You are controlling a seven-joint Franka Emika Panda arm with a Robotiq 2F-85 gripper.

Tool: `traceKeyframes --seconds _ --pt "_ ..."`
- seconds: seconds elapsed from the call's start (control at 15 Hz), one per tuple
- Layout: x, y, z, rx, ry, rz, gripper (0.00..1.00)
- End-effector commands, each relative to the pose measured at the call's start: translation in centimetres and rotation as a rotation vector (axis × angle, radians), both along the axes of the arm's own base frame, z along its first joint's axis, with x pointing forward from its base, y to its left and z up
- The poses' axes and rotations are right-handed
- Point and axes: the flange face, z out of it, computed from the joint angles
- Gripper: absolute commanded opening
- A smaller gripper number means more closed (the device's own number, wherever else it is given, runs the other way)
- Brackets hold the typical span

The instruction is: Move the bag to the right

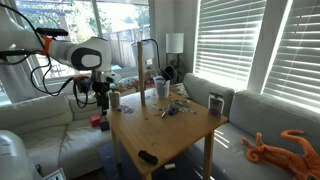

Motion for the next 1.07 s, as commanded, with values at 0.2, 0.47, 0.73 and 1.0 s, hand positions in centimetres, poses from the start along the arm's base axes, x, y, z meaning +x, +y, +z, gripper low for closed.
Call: traceKeyframes --seconds 0.2,0.47,0.73,1.0 --pt "-1.1 0.6 2.7 -0.003 -0.060 -0.024 1.00" --pt "-1.9 1.3 4.5 -0.050 -0.112 -0.013 1.00" --pt "-1.6 1.3 4.2 -0.027 -0.112 0.000 1.00" --pt "-0.4 1.9 8.9 0.127 -0.221 -0.187 1.00"
